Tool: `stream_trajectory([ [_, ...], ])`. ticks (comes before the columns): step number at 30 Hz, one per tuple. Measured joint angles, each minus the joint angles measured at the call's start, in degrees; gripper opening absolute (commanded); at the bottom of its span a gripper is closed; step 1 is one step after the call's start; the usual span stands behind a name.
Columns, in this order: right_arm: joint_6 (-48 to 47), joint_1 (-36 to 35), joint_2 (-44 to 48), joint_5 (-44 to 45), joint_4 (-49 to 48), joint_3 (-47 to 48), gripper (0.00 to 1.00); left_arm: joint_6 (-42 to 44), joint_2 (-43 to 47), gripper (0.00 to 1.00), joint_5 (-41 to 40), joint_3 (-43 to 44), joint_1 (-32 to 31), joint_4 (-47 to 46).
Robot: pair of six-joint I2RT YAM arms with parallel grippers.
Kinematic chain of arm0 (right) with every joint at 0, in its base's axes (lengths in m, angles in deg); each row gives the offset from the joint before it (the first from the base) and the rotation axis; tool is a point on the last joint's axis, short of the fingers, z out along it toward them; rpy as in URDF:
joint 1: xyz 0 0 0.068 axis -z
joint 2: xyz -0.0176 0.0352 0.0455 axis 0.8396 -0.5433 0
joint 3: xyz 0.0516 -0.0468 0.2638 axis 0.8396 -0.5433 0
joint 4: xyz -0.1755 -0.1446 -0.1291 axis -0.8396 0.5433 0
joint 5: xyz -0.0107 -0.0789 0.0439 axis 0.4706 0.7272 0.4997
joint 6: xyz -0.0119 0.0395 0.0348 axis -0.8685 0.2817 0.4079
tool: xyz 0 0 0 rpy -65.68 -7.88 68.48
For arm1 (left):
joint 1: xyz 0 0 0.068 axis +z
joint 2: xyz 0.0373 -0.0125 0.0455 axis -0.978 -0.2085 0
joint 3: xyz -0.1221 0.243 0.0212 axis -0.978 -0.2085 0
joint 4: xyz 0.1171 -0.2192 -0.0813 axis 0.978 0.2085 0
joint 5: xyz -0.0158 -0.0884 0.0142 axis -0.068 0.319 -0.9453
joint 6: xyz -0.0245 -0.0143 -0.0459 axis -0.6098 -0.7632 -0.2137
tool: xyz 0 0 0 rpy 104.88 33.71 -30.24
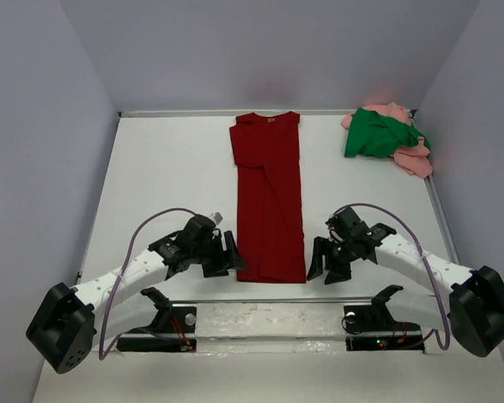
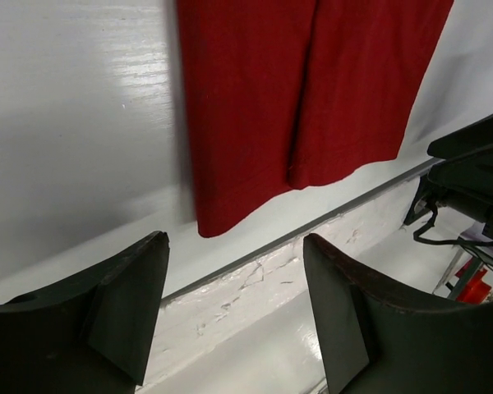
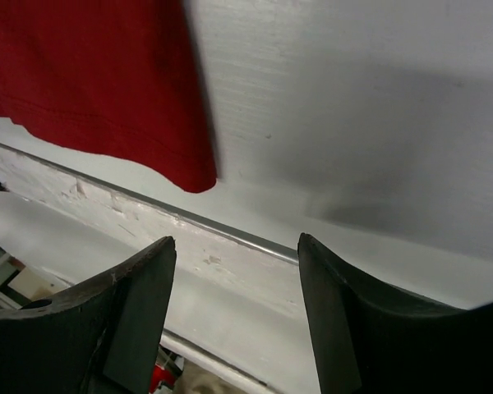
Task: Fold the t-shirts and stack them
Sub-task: Rotate the tshirt 90 degrees, then grab the bottom of the folded rectangular tshirt with both arms
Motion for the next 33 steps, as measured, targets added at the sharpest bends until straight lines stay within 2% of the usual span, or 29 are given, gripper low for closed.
stream_trajectory([
  [17, 4.46, -1.99, -6.12, -0.63, -13.46, -2.64, 0.60, -2.93, -5.84, 0.66, -5.42, -0.44, -5.62, -2.58],
  [20, 5.20, -2.67, -7.26, -1.62, -15.47, -2.86, 0.57, -3.56, -7.48, 0.63, -5.66, -0.44, -7.19, -3.61],
  [27, 6.14, -4.00, -9.25, -2.82, -18.12, -3.04, 0.48, -5.27, -8.66, 0.61, -6.19, -0.44, -9.20, -5.29],
  [31, 6.78, -4.17, -9.22, -2.75, -18.62, -3.69, 0.42, -5.66, -8.66, 0.54, -6.78, -0.44, -9.22, -5.27],
  [33, 6.97, -4.31, -9.22, -2.56, -18.73, -3.76, 0.35, -5.70, -8.66, 0.49, -7.34, -0.44, -9.25, -5.14],
])
